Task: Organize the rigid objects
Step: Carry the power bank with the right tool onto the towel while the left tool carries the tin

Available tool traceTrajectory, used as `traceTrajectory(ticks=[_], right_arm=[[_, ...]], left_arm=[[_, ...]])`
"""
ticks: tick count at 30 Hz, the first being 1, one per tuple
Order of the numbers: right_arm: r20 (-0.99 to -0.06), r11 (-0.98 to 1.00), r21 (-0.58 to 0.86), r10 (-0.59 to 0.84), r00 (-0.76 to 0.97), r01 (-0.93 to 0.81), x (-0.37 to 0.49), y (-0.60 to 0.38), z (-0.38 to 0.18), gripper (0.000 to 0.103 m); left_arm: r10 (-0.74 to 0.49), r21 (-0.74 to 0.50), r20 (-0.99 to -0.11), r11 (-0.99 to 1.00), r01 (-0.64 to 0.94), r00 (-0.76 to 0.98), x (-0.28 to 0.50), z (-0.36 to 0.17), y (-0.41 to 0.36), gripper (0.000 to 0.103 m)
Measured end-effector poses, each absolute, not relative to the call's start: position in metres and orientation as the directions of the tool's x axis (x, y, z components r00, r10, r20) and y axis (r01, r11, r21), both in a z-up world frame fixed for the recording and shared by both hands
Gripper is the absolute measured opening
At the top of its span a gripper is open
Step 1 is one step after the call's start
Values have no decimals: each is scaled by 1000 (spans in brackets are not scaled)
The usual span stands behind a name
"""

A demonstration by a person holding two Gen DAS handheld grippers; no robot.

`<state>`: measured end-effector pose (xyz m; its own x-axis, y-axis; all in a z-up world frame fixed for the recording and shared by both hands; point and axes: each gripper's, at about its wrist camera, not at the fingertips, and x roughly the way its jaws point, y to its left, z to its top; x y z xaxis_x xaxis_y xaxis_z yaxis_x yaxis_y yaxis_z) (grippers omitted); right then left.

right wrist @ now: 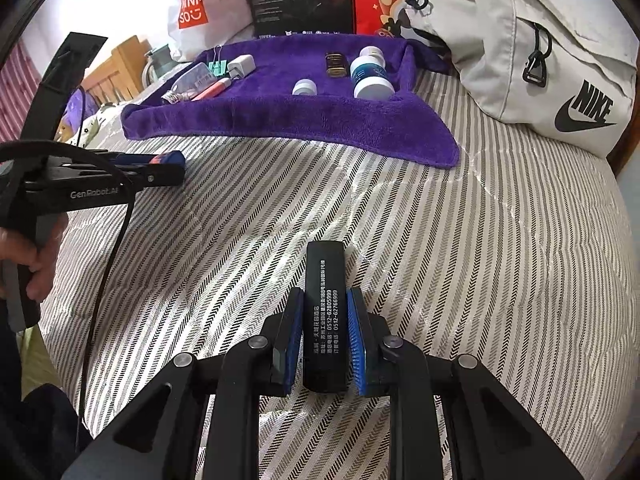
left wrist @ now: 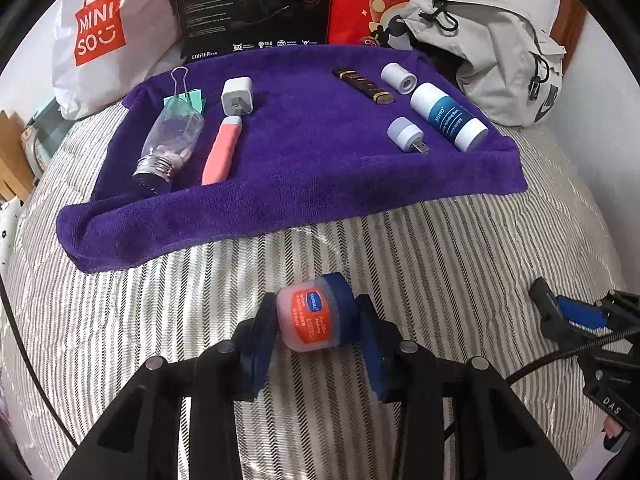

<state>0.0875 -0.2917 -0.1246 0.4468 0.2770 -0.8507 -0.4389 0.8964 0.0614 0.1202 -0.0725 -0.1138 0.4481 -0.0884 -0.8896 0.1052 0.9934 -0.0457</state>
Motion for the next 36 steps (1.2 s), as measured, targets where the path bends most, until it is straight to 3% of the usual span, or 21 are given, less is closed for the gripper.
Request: traceTrajectory(ticks=[5,25,36], right_arm=[[-852,898,49,266,452,-437,87,-290,-125,23],[-853,869,82,314,416,-488,98,-266,-100,22],[-797,825,83,392,460,-559,164,-226,-51,22]], left_arm=[[-35,20,-880,994,112,474,116,-115,-84,38],[-131,-109,-859,991,73,496,114,-89,-26,36],[-124,-132,-840,991,23,528,124,-74,11,36]])
